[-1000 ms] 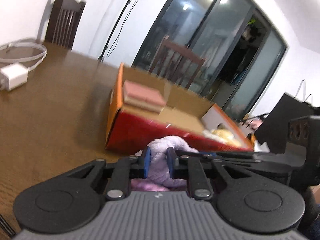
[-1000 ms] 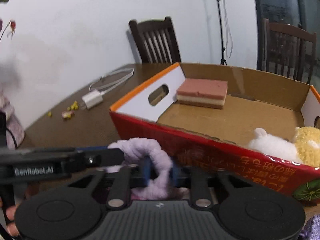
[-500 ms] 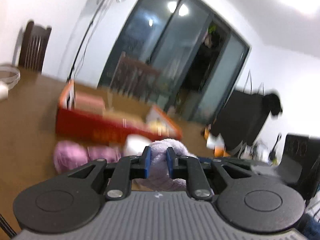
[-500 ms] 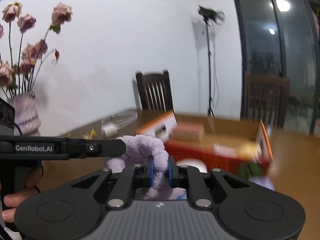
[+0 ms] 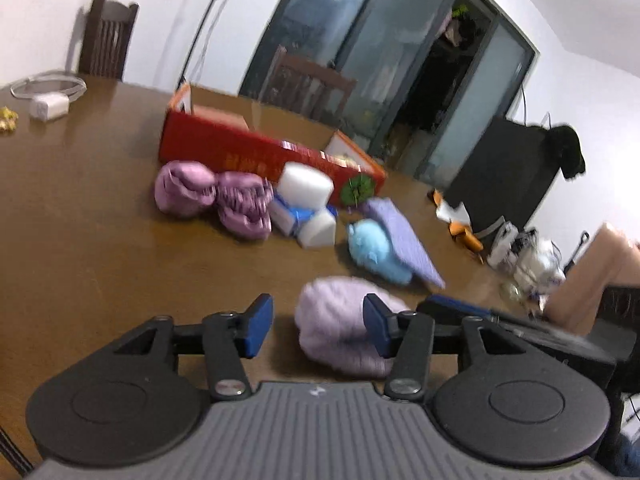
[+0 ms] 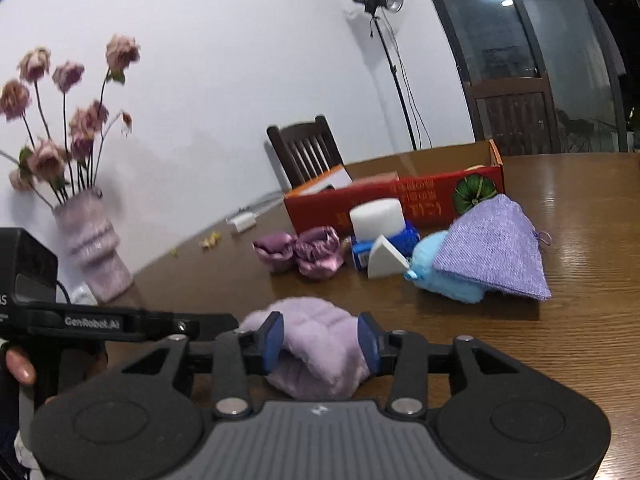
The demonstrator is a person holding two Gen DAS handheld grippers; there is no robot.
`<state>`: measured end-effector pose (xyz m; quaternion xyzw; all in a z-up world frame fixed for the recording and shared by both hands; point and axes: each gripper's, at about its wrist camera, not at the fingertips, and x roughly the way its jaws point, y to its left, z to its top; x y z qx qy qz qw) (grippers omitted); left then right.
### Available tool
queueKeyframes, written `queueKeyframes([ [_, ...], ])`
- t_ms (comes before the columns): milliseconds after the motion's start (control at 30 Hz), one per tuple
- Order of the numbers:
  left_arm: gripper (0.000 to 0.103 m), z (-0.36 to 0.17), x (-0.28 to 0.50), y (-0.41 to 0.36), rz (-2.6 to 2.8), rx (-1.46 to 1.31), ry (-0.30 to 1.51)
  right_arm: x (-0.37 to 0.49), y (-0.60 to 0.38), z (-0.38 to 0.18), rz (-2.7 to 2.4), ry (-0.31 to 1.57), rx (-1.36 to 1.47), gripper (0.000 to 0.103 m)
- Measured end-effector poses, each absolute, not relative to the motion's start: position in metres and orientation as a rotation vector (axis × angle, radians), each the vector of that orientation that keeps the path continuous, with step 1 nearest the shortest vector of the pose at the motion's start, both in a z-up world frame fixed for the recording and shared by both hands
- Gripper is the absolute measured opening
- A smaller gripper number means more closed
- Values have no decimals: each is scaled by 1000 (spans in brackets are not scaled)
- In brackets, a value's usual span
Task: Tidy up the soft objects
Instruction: 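Carry the towel roll into the box and release it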
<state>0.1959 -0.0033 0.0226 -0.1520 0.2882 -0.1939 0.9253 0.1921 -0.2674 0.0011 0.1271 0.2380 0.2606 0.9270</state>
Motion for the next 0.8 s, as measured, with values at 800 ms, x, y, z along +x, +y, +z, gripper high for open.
queueKeyframes([
  [800, 31, 15, 233, -19, -516, -341, 650, 224, -245, -3, 463, 585, 203, 19],
])
